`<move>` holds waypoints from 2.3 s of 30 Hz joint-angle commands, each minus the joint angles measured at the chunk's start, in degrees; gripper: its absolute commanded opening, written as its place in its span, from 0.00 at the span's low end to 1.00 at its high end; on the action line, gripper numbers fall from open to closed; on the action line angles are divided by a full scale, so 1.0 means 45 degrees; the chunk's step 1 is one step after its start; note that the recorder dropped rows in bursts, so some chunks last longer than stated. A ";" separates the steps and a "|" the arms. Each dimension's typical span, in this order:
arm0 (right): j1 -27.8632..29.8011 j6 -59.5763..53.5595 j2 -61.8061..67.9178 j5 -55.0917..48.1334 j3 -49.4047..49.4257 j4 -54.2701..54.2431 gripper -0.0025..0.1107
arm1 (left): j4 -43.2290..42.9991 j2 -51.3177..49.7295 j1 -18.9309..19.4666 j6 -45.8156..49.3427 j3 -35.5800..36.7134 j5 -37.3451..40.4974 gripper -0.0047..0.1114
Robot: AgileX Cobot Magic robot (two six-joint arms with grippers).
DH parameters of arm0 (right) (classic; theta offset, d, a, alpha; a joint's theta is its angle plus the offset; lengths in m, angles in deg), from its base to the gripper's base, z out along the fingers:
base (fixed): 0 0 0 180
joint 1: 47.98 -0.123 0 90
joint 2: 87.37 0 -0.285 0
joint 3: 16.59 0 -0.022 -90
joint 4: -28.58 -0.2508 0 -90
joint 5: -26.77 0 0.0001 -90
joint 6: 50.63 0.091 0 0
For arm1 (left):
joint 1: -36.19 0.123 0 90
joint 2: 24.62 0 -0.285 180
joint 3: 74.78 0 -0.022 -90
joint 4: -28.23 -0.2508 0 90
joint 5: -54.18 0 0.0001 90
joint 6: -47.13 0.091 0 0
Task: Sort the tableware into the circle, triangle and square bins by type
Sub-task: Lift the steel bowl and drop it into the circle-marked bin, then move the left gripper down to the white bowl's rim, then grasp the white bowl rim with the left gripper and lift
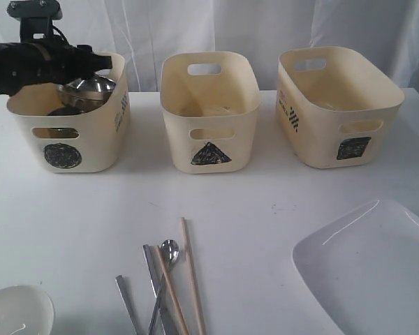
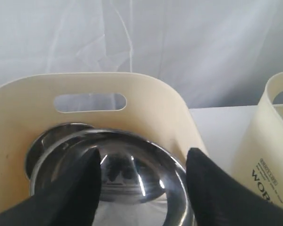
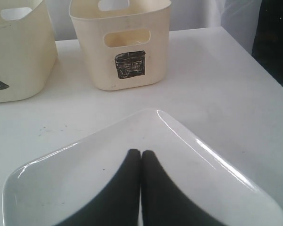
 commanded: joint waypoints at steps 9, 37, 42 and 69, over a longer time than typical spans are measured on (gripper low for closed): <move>0.0076 0.0030 -0.0083 0.0167 0.0016 0.0000 0.02 | 0.0362 0.4476 0.0015 0.1533 0.0310 1.7373 0.55; 0.0076 0.0030 -0.0083 0.0167 0.0016 0.0000 0.02 | 0.3630 0.4698 -0.0007 1.1130 0.4975 1.6033 0.54; 0.0076 0.0030 -0.0083 0.0167 0.0016 0.0000 0.02 | 0.4626 0.4698 -0.0007 1.3960 0.6791 1.5778 0.40; 0.0076 0.0030 -0.0083 0.0167 0.0016 0.0000 0.02 | 0.5601 0.4698 -0.0007 1.3661 0.8812 1.1442 0.04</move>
